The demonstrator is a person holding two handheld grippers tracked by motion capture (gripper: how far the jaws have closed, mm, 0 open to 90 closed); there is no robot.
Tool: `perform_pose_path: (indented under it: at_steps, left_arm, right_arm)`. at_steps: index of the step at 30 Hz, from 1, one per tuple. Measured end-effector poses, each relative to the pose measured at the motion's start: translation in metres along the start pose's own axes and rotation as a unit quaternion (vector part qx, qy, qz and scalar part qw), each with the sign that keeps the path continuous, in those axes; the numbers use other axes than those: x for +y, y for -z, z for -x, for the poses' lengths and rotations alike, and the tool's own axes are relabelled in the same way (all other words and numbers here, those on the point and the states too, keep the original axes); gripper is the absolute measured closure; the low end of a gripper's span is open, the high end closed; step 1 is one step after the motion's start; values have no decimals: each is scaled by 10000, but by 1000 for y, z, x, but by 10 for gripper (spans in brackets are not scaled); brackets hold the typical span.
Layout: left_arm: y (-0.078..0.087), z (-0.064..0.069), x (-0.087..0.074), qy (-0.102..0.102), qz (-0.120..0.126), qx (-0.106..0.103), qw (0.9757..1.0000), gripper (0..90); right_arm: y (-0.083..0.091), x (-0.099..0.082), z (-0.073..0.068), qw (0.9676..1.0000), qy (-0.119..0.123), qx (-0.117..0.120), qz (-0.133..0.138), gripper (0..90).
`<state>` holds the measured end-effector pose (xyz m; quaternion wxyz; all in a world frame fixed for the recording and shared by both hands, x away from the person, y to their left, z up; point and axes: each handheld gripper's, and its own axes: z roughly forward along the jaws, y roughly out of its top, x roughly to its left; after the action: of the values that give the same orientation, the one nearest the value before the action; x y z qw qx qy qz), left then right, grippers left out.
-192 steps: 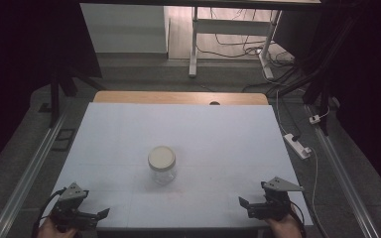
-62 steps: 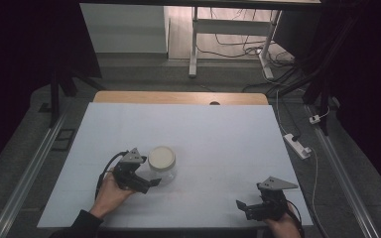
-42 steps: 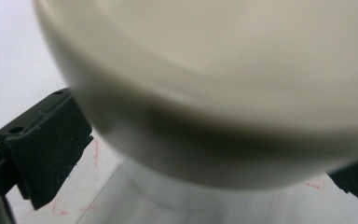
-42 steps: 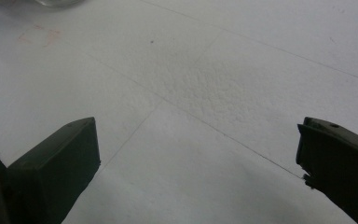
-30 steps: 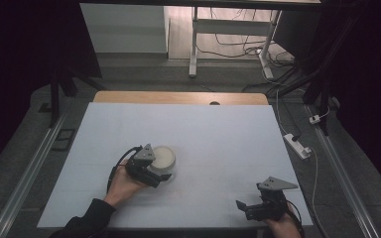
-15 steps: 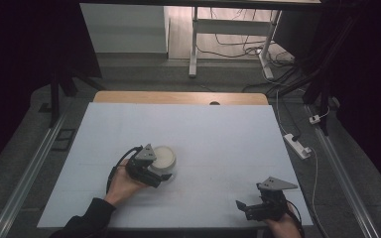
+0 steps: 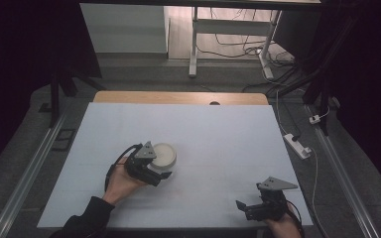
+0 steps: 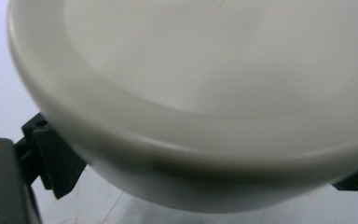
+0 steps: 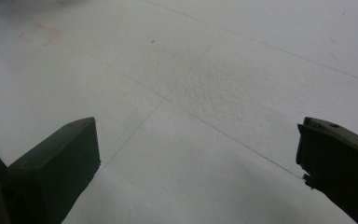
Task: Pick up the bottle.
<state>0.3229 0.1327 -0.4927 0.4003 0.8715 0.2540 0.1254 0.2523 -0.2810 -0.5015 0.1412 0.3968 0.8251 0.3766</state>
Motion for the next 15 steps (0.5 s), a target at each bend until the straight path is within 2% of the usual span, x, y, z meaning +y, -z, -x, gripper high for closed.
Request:
perform_pose_path:
  at_steps: [10, 15]
  left_arm:
    - [6, 4, 17, -183, -15, -58, 9998, 73]
    - [6, 5, 24, -198, -17, -90, 9998, 73]
  right_arm:
    - [0, 0, 0, 10000, 4, 3, -3, 0]
    - [0, 0, 0, 10000, 6, 2, -7, 0]
